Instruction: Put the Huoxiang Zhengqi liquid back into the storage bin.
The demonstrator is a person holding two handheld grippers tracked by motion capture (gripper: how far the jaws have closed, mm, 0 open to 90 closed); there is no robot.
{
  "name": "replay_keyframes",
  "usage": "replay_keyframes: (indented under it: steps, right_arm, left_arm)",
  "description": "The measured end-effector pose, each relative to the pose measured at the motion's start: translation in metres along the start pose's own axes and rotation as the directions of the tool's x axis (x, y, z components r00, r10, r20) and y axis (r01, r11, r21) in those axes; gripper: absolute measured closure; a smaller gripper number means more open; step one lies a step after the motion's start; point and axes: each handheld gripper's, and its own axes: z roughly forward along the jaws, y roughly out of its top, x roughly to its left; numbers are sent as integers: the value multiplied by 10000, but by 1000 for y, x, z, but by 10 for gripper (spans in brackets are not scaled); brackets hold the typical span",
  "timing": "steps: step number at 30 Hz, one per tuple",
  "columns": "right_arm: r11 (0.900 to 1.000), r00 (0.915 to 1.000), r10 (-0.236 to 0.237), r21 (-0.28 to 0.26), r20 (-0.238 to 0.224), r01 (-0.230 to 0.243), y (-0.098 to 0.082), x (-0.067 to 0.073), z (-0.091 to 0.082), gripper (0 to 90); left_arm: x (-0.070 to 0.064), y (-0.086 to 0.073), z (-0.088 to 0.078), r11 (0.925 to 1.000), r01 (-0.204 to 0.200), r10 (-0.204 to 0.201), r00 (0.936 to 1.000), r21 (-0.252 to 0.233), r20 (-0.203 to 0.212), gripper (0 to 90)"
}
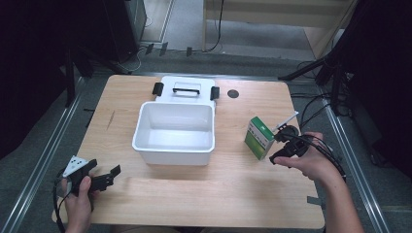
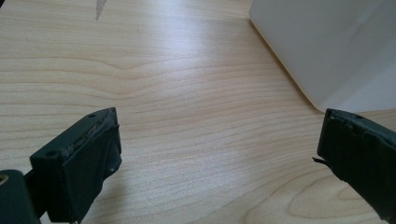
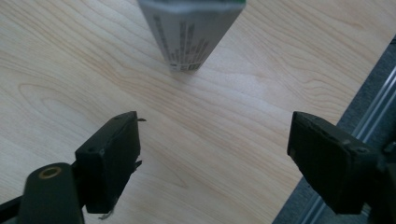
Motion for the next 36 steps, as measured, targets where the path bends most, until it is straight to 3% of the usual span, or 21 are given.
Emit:
replay_keyframes:
  steps: [18,26,31,36]
  right_arm:
    - [9994,9995,-181,293,-275,189,38,5,-5,227]
    - [9990,9990,119,429,-427,-100,55,6,-4,255]
    - [9983,9989,167,567,-434,-142,71,6,-3,364]
    - [9977,9984,230,648,-513,-196,80,7,-1,400]
  left_arm:
    - [0,0,0,10000,6,-6,10000,24,36,7]
    - [0,0,1,10000,-49,48,10000,84,65,7]
    - [0,0,1,10000,-23,22,10000,77,80,7]
    - [0,0,1,10000,-31,30,10000,88,94,7]
